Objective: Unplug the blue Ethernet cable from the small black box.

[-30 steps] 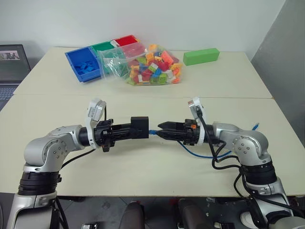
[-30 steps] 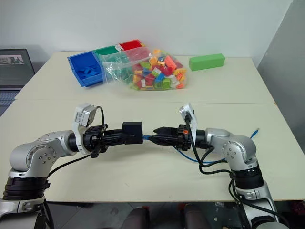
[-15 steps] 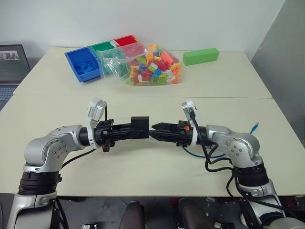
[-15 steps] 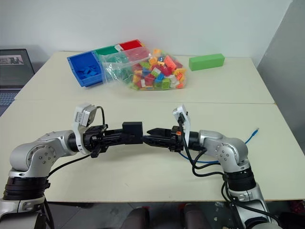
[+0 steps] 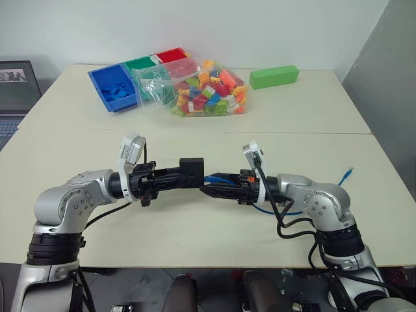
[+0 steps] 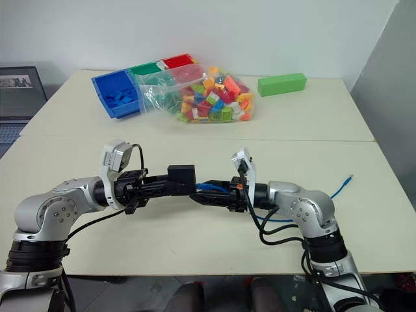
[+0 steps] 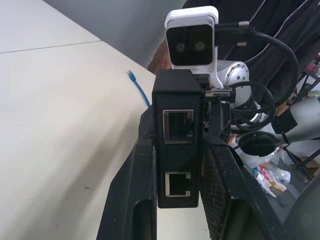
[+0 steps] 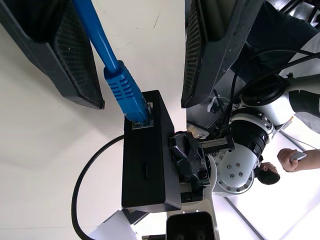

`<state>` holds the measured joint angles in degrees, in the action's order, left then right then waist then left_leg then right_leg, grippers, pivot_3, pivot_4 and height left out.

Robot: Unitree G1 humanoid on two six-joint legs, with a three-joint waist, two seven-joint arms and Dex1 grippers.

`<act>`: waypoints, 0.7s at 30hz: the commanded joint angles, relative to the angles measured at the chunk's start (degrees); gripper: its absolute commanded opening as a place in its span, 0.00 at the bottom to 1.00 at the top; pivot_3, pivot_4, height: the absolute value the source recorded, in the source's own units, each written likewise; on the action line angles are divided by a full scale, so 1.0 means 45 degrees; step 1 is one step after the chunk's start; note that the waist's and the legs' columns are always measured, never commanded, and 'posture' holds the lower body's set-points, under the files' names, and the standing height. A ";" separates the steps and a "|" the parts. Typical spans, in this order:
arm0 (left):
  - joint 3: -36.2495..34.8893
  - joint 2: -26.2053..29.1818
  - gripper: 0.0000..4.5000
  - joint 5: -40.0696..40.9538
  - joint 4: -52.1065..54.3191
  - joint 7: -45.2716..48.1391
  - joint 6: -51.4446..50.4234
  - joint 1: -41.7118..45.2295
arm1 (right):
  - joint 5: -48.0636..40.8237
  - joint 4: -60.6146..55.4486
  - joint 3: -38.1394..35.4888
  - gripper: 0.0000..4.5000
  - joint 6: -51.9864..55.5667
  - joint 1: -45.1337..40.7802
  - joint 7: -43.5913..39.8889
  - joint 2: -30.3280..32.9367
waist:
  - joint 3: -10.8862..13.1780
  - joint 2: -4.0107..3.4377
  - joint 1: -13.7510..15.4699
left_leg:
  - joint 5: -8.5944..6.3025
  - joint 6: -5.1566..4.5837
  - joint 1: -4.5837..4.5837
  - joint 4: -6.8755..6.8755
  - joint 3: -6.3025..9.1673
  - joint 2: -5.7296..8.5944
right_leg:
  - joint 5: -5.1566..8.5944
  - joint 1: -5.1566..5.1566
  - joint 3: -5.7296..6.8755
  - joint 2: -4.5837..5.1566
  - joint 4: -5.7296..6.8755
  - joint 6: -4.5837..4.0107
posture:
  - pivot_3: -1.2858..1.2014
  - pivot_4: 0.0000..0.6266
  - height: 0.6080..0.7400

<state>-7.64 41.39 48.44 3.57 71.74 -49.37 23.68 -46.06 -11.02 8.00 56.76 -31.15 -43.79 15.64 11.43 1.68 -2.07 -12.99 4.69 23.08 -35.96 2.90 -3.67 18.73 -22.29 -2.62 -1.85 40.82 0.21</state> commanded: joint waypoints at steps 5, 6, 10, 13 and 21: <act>-0.0209 0.0087 0.18 0.0152 0.0141 0.0121 0.0151 0.0123 | -0.0508 -0.0227 -0.0579 0.57 0.0013 -0.0162 -0.0055 -0.0034 | 0.0000 0.0000 -0.0001 | 0.0000 0.0000 0.0001 0.0000 -0.0001 0.0000 | 0.0000 0.0000 0.0001 0.0000 -0.0001 0.0000 | 0.52 0.24 1.00; -0.0213 0.0079 0.18 0.0154 0.0136 0.0116 0.0153 0.0119 | -0.0506 -0.0203 -0.0596 0.57 0.0009 -0.0178 -0.0052 -0.0035 | 0.0000 0.0000 -0.0001 | 0.0000 0.0000 0.0001 0.0000 -0.0001 0.0000 | 0.0000 0.0000 0.0001 0.0000 -0.0001 0.0000 | 0.52 0.24 1.00; -0.0219 0.0060 0.18 0.0155 0.0128 0.0096 0.0156 0.0112 | -0.0444 -0.0199 -0.0579 0.57 0.0011 -0.0182 -0.0094 -0.0001 | 0.0000 0.0000 0.0000 | 0.0000 0.0000 0.0000 0.0000 -0.0001 0.0000 | 0.0000 0.0000 0.0001 0.0000 0.0000 0.0000 | 0.52 0.24 1.00; -0.0224 0.0056 0.18 0.0157 0.0121 0.0094 0.0159 0.0116 | -0.0400 -0.0211 -0.0529 0.57 0.0010 -0.0155 -0.0125 0.0022 | 0.0000 0.0000 -0.0002 | 0.0000 0.0000 0.0000 0.0000 -0.0001 0.0000 | 0.0000 0.0000 0.0000 0.0000 -0.0001 0.0000 | 0.52 0.24 1.00; -0.0208 0.0049 0.18 0.0156 0.0116 0.0097 0.0156 0.0153 | -0.0354 -0.0138 -0.0529 0.46 -0.0023 -0.0150 -0.0147 0.0040 | 0.0000 0.0000 -0.0002 | 0.0000 0.0000 0.0001 0.0001 -0.0001 0.0000 | 0.0000 0.0000 -0.0001 0.0000 -0.0002 0.0000 | 0.52 0.24 1.00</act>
<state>-7.64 41.39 48.42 3.56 71.83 -49.36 23.67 -46.80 -10.89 6.26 56.85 -31.16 -43.79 15.62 11.43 1.68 -2.07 -12.99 4.69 23.08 -35.96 2.90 -3.67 18.73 -22.30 -2.62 -1.84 40.81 0.22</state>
